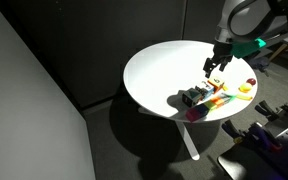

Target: Pick up the soft block with number one on it and stack it on top of the two soft blocks to the right

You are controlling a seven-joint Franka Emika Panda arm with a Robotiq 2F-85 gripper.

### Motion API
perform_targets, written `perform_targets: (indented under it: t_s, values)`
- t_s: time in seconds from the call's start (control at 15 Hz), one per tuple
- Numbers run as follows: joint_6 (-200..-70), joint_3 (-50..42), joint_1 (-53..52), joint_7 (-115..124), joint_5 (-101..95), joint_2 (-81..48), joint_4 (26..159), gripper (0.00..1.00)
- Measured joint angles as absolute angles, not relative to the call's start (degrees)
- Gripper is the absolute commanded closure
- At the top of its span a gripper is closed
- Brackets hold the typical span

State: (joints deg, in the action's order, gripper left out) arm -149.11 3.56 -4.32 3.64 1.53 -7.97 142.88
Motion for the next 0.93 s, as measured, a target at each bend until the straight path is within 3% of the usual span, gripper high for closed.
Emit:
perform_targets:
  t_s: [0.93]
  values:
    - [-151.19,2.96,-7.71,3.71,-0.88,-26.43,130.57,0.00]
